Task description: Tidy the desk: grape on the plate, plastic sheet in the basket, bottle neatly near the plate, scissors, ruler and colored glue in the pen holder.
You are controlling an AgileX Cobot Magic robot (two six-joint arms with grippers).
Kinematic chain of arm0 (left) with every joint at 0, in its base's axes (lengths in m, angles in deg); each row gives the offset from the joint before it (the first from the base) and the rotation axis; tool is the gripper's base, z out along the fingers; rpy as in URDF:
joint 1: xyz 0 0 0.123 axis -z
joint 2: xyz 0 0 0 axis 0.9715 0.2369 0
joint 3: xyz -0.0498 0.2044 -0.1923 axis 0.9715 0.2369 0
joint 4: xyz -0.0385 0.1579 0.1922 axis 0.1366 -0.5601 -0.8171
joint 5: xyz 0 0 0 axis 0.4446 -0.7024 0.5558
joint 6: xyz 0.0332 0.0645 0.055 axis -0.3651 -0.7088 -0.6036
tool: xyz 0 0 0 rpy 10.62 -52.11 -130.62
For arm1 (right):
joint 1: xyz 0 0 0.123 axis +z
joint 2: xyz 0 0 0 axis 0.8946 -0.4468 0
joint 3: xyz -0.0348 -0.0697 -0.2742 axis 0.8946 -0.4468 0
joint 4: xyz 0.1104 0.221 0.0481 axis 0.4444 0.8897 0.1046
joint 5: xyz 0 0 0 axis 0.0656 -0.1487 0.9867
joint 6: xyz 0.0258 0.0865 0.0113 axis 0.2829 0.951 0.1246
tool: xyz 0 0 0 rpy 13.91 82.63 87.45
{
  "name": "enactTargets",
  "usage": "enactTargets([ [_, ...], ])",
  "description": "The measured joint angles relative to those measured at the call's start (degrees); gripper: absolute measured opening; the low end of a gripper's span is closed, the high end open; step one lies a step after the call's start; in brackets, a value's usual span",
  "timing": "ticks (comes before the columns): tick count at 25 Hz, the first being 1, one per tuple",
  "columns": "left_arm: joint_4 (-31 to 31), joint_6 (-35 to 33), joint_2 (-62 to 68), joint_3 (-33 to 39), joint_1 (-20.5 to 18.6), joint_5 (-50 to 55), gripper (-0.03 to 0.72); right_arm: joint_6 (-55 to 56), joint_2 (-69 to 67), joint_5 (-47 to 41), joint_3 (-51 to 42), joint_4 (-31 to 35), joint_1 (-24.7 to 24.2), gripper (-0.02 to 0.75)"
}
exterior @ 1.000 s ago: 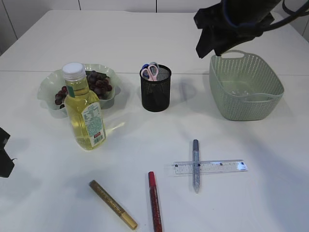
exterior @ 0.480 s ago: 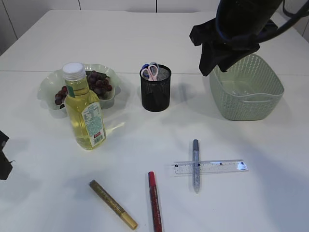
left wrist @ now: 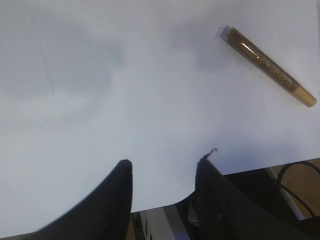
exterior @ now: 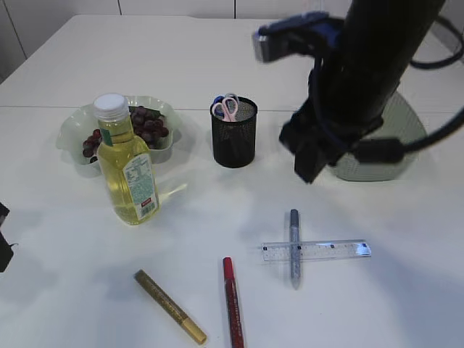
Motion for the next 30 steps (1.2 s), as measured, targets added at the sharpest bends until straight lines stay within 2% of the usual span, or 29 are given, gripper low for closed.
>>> enactTargets([
  [4,-0.6,0.0,0.0,0.0,0.0,0.0,0.308,-8.1,0.1,4.1,-8.3,0.0,2.4,0.356],
  [7,-0.6,0.0,0.0,0.0,0.0,0.0,0.308,-18.4,0.1,8.6,-12.1,0.5,2.6,0.356],
  [13,-0.6,0.0,0.0,0.0,0.0,0.0,0.308,-40.6,-0.6,15.6,-13.3,0.9,2.6,0.356],
  [17,-0.6,0.0,0.0,0.0,0.0,0.0,0.308,-44.5,-3.7,17.0,-13.3,4.2,2.6,0.356],
  [21,-0.6,0.0,0.0,0.0,0.0,0.0,0.308,-47.2,-7.0,18.9,-13.4,4.7,2.6,0.358],
  [26,-0.6,0.0,0.0,0.0,0.0,0.0,0.308,-49.8,-9.4,21.0,-13.4,4.7,2.6,0.421],
  [30,-0.6,0.0,0.0,0.0,0.0,0.0,0.308,-52.5,-10.9,21.5,-13.4,4.7,2.6,0.440],
])
